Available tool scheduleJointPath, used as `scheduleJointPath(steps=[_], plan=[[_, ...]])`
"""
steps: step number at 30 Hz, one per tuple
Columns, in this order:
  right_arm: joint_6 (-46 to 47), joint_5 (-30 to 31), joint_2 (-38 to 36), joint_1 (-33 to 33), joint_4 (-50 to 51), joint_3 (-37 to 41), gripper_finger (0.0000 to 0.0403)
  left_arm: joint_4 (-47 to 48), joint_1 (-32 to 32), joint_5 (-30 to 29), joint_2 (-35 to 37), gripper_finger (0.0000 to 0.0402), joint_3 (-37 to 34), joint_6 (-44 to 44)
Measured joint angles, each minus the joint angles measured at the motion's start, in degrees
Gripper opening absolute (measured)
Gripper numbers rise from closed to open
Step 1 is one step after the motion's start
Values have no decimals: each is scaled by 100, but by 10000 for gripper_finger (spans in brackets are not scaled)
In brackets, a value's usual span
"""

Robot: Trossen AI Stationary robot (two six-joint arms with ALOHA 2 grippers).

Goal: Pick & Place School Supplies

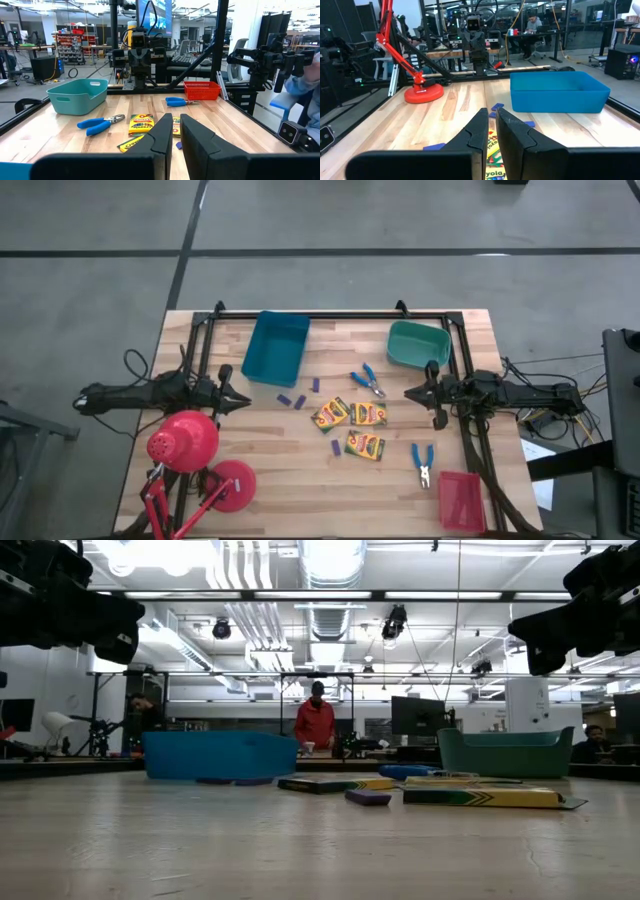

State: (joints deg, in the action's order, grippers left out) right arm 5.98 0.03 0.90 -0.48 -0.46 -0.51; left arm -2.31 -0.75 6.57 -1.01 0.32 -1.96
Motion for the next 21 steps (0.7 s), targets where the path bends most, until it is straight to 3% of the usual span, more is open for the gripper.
scheduleJointPath(steps=[14, 21], plan=[[-378, 40, -3, 1, -375, -2, 36, -2, -4, 0, 0, 41, 0, 0], [606, 10, -1, 1, -622, -2, 36, -1, -4, 0, 1, 42, 0, 0]])
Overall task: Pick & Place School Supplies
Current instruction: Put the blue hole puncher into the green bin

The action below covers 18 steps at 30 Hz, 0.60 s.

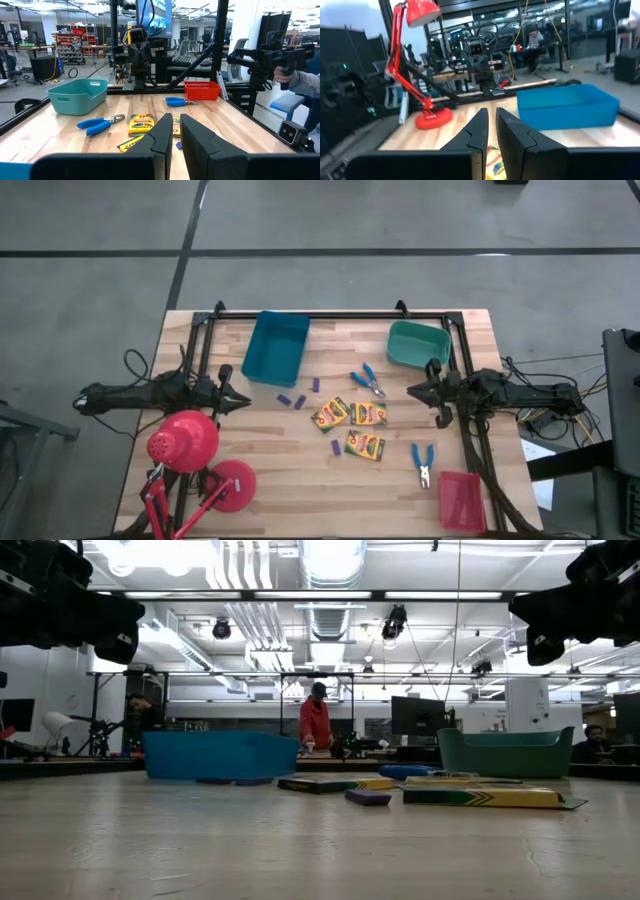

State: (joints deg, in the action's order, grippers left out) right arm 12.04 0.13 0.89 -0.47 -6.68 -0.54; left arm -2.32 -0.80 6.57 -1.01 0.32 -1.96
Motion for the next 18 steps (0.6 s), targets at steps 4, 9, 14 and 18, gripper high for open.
scheduleJointPath(steps=[4, 9, 14, 18], plan=[[109, 236, -7, 4, -77, 0, 36, 1, 0, 0, -1, 40, 0, 0], [85, 244, 128, 0, -35, 0, 36, 1, 0, 0, -1, 41, 0, 0], [-48, 252, 349, -2, 293, 0, 36, 3, 0, 0, 1, 40, 0, 0], [-378, 290, 555, -2, 352, 0, 36, 3, 0, 0, -1, 41, 0, 0]])
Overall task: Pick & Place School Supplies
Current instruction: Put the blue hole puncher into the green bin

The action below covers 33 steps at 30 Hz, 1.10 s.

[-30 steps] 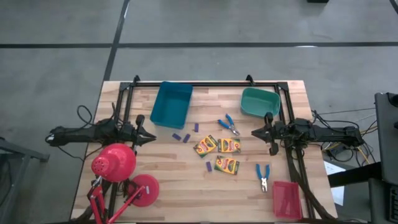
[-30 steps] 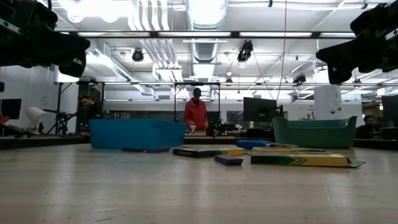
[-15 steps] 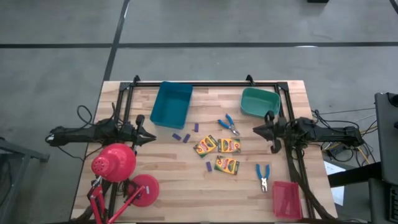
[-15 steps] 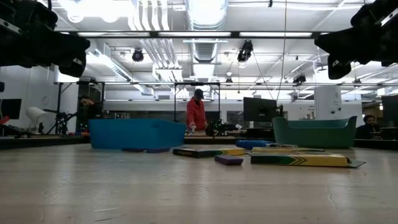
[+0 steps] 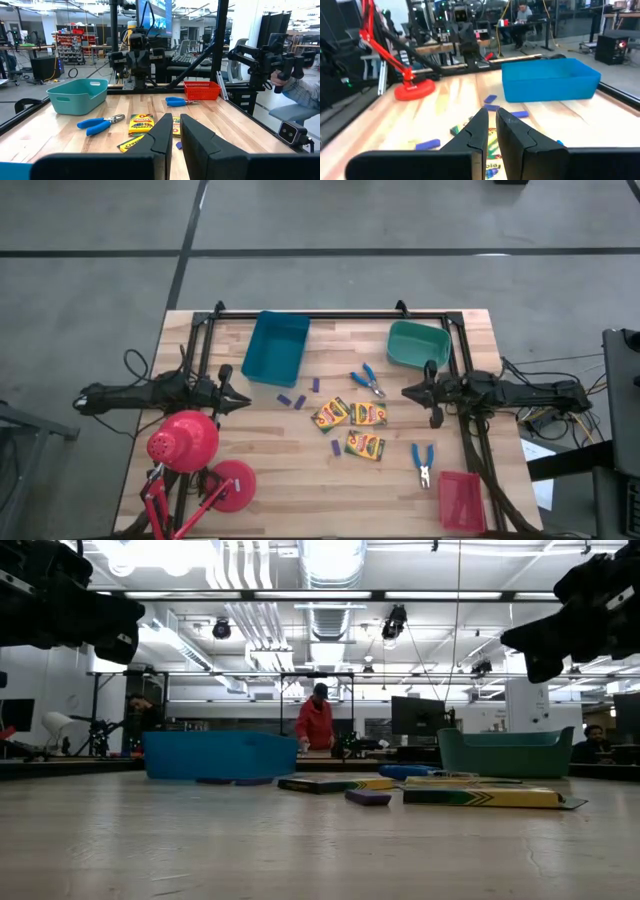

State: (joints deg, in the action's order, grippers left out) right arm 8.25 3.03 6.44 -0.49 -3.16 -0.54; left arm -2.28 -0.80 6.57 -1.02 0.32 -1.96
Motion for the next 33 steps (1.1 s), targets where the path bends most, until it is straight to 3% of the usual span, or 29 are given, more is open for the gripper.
scheduleJointPath(steps=[3, 10, 18, 21, 24, 28, 33], plan=[[-121, 76, 143, 2, -48, 0, 36, -1, 0, 0, 1, 42, 0, 0], [-420, 1231, 507, 2, -47, 0, 36, 0, 0, 0, 2, 41, 0, 0], [-128, 1202, 678, 2, -54, 0, 36, 0, 5, 0, 2, 40, 0, 0], [249, 1547, 682, -1, -65, 0, 36, 0, 4, 0, 2, 41, 0, 0], [-71, 2105, 787, 2, -336, 1, 29, -1, 4, 0, 1, 41, 0, 0], [-329, 2047, 1087, -3, -897, -169, 11, 0, 4, 0, 2, 40, 0, 0], [-714, 2060, 1813, -1, -256, -962, 9, 0, 4, 0, 1, 41, 0, 0]])
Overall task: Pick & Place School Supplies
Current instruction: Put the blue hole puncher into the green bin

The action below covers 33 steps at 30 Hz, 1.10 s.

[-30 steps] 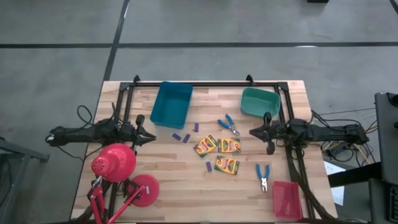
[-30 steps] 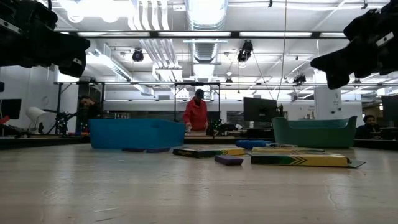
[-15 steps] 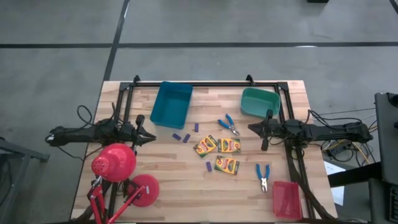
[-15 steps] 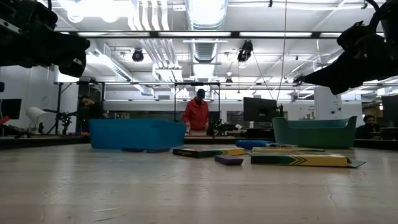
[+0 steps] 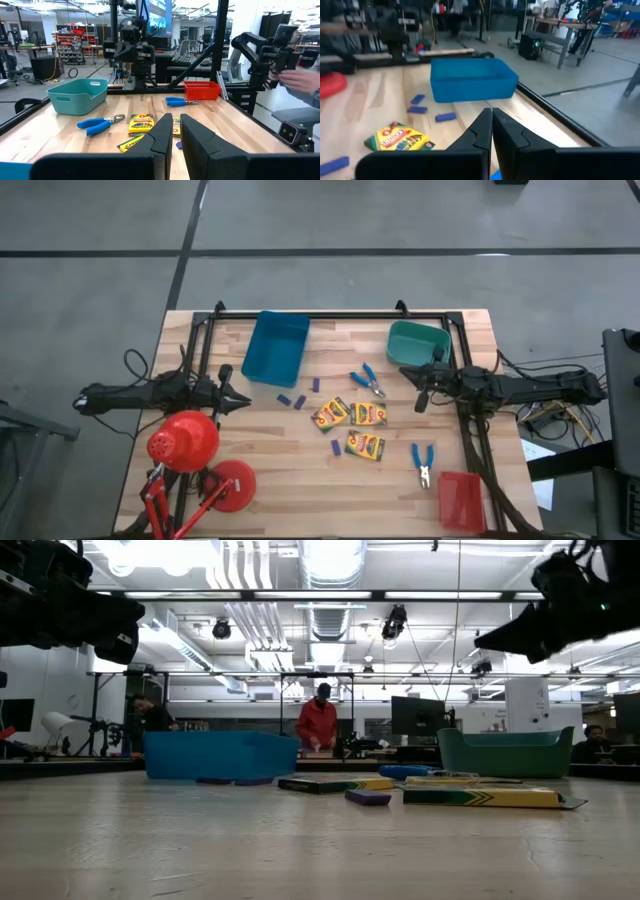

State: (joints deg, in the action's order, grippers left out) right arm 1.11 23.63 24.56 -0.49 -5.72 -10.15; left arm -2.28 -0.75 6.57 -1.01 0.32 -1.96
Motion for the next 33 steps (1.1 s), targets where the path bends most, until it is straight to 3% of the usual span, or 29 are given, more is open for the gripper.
scheduleJointPath(steps=[4, 12, 15, 24, 29, 33], plan=[[229, 303, 796, 2, 332, -716, 9, 0, -2, 0, 0, 39, 0, 0], [1668, 1159, 2646, 7, 899, -2197, 8, 0, -4, 0, -1, 40, 0, 0], [1885, 1380, 3344, 42, 1674, -2942, 8, 0, -4, 0, 1, 40, 0, 0], [3525, 1035, 5411, 436, 4583, -5147, 8, 0, -4, 0, 1, 40, 0, 0], [3776, 917, 6029, 589, 4966, -5594, 9, 2, -4, 0, 0, 42, 0, 0], [3689, 490, 6059, 733, 4921, -5630, 23, 10, -4, 0, -1, 39, 0, 0]])
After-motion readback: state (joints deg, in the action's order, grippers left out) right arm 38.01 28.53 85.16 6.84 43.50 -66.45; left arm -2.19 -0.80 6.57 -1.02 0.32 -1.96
